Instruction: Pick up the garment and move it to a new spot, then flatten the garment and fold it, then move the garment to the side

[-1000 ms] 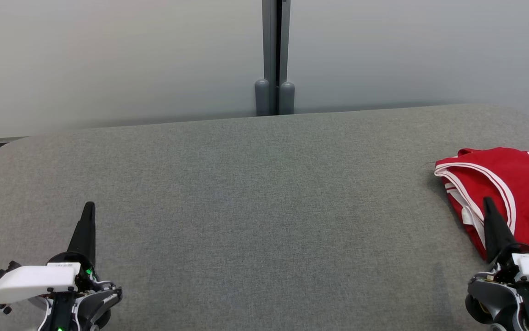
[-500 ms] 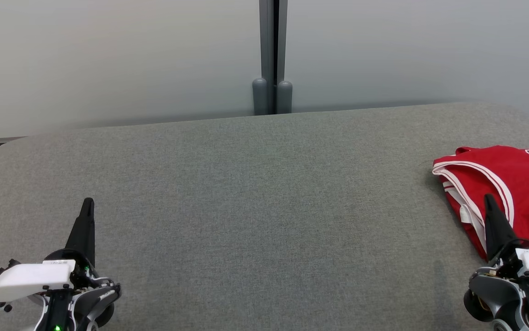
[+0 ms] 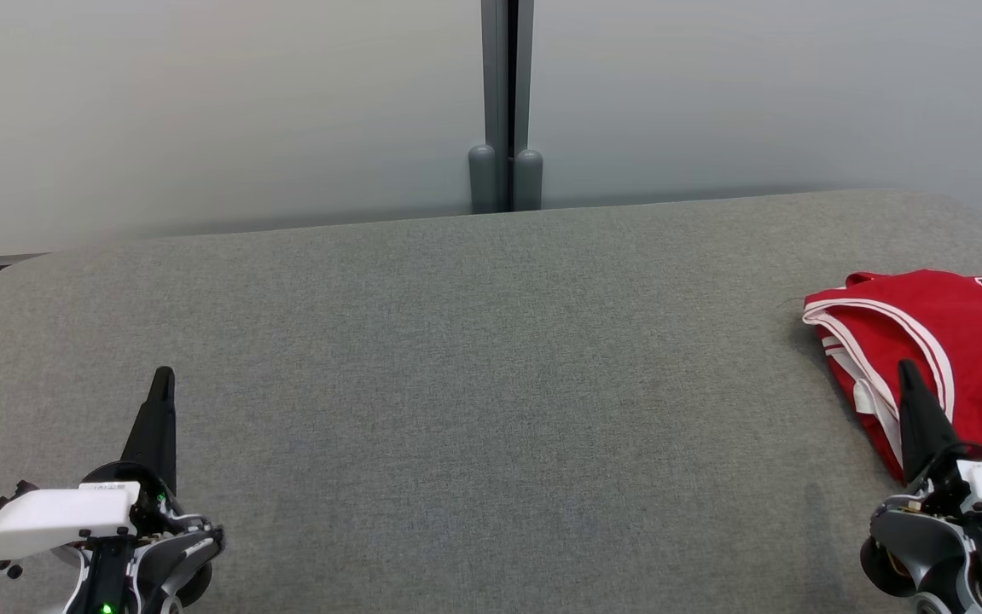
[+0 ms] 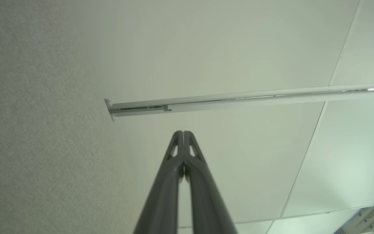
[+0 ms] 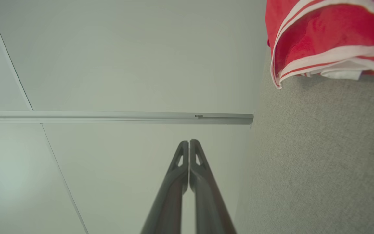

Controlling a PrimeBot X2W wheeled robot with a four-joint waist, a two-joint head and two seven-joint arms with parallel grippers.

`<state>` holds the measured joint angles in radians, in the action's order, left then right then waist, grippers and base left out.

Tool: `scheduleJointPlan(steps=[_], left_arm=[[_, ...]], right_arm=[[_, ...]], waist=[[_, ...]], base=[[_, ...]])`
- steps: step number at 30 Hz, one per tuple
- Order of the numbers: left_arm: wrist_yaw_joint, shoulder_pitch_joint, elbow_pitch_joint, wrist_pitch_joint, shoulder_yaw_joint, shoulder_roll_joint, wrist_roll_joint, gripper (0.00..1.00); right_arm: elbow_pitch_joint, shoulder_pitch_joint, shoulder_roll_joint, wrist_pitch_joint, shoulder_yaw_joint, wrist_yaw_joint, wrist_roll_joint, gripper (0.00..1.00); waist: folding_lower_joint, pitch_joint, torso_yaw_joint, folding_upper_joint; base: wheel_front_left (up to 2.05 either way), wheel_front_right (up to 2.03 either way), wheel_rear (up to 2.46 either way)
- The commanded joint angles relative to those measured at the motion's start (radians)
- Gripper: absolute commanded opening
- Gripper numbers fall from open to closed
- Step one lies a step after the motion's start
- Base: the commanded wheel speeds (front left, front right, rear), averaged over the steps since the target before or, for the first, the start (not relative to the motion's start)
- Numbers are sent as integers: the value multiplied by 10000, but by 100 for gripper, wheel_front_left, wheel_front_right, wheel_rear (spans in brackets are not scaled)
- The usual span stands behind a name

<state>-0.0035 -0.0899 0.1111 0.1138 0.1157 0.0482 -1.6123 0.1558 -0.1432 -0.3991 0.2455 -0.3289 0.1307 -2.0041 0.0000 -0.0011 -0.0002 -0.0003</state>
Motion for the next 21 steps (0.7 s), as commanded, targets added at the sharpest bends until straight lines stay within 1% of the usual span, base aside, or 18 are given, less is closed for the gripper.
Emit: scheduleJointPlan(steps=[1,21], left_arm=[[-67,-158,-29,3,45,21,-14,0],[-65,-155,-34,3,45,21,-14,0]], right_arm=[[-10,-71,-68,29,3,0,-22,0],[-69,-97,-170,114,-121,0,-127,0]], waist=[[0,0,0,0],[0,2,0,0]], base=[[0,0,0],[0,0,0]])
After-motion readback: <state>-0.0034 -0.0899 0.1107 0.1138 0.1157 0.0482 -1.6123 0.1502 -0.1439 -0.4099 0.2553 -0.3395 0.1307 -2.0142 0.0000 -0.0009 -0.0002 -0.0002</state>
